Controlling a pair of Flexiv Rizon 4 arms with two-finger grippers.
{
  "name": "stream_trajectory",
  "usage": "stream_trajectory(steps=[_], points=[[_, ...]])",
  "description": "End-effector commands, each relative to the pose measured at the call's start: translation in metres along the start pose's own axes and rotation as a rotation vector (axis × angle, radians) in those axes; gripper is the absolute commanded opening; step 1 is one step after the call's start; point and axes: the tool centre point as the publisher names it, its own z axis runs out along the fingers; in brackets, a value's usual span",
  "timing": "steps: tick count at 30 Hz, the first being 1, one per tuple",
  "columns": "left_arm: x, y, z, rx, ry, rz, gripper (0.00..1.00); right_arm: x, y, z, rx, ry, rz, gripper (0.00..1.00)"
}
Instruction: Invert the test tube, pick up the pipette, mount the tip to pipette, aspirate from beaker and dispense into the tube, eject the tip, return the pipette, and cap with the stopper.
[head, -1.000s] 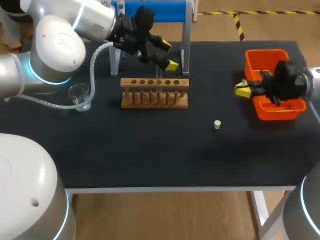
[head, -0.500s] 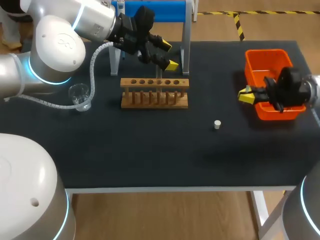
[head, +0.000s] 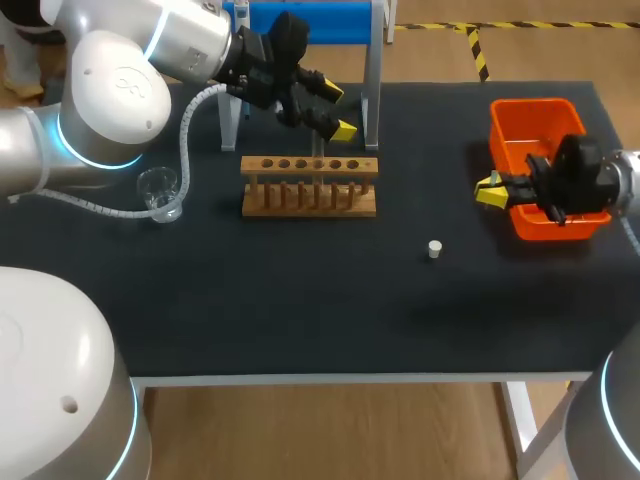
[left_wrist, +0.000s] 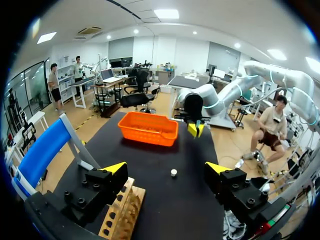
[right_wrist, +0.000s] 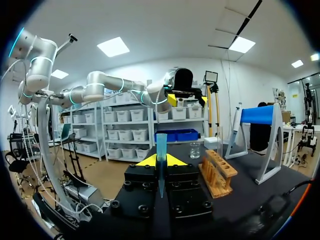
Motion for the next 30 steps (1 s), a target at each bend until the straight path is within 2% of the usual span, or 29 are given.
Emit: stream_trajectory(steps=[1, 3, 7, 12, 15, 22, 30], points=[[0.0, -0.001, -0.001, -0.003, 0.002, -0.001, 1.0, 0.0, 0.0, -0.001, 0.001, 0.002, 0.0, 0.0], [-0.013, 0.018, -0.016, -0.021, -0.076, -0.078, 1.0, 0.0, 0.0, -0.001, 0.001, 0.002, 0.0, 0.0], [-0.031, 0.046, -0.045, -0.03, -0.174, -0.175, 1.0, 0.0, 0.0, -0.001, 0.001, 0.002, 0.0, 0.0], [-0.052, 0.068, -0.075, -0.029, -0.315, -0.267, 1.0, 0.0, 0.0, -0.001, 0.001, 0.002, 0.0, 0.0], [-0.064, 0.078, -0.087, -0.029, -0.37, -0.302, 1.0, 0.0, 0.0, -0.001, 0.001, 0.002, 0.0, 0.0], [-0.087, 0.091, -0.099, -0.02, -0.506, -0.382, 1.0, 0.0, 0.0, -0.001, 0.001, 0.002, 0.0, 0.0], [-0.109, 0.089, -0.098, 0.003, -0.667, -0.429, 1.0, 0.0, 0.0, -0.001, 0.001, 0.002, 0.0, 0.0]])
